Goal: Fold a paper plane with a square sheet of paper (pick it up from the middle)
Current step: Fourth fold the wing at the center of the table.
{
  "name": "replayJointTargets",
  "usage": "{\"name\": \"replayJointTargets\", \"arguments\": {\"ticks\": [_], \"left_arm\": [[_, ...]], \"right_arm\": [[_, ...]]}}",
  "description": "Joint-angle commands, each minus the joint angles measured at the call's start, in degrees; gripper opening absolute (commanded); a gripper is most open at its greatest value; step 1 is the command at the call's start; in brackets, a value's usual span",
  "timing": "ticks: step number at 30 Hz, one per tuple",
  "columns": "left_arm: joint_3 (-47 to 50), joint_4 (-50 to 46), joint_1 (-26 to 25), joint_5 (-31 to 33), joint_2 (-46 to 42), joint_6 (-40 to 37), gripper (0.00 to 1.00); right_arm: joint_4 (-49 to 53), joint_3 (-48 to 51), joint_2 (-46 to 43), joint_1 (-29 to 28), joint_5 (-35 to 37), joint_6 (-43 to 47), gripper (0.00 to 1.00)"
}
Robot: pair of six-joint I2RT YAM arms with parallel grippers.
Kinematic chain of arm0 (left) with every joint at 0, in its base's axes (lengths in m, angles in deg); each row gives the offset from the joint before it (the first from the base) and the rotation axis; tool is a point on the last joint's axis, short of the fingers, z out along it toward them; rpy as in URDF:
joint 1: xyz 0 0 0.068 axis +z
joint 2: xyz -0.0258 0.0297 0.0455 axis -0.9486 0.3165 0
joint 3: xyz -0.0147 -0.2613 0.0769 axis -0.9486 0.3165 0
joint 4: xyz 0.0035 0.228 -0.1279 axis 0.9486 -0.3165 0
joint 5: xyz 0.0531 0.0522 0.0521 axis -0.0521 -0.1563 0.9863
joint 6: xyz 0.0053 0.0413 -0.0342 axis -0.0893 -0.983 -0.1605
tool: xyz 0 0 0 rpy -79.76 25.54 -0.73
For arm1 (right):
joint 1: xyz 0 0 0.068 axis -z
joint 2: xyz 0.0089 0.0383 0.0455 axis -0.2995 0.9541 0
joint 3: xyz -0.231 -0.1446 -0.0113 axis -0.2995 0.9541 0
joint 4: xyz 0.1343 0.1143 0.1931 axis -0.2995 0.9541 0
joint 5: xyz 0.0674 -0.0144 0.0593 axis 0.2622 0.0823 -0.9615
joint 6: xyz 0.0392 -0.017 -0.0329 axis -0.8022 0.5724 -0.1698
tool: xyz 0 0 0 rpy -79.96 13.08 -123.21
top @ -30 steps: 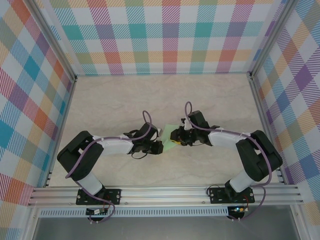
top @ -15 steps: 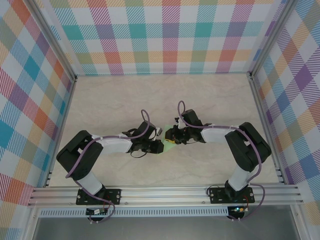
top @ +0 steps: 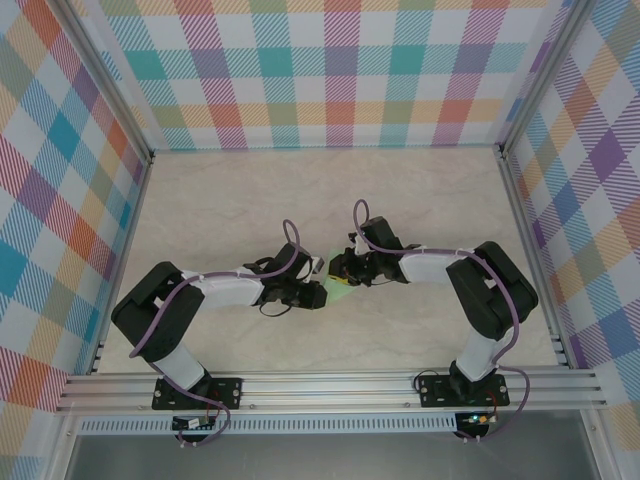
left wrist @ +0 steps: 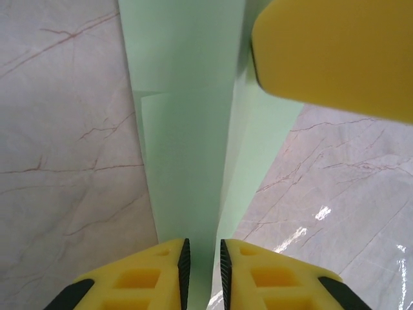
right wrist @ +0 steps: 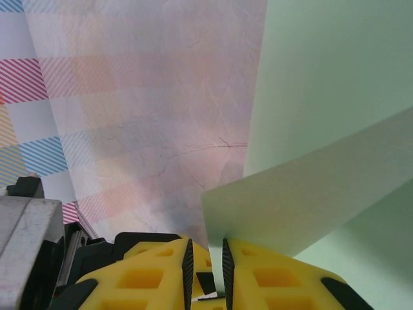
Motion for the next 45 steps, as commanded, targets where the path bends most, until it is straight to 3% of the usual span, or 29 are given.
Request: {"name": "replayJointTargets", "arguments": {"ticks": [1, 10, 26, 45], "left_arm": [[0.0, -1.1, 0.8, 0.5, -1.0, -1.1, 0.17], [0.1, 0.4, 1.2, -1.4, -0.3, -0.1, 0.04], [1.9, 6.0, 4.9, -10.3, 2.5, 2.8, 0.03], [2.0, 8.8, 9.3, -18.3, 7.3, 5.5, 0.03]], "right_arm": [[-0.3, -1.5, 1.1, -0.2, 0.7, -0.5, 0.22], [1.5, -1.4, 0.8, -0.2, 1.9, 0.1, 0.23], [3.6, 3.0, -8.1, 0.8, 5.0, 0.0, 0.26], [-0.9, 0.1, -2.1, 0.6, 1.8, -1.5, 0.23]]}}
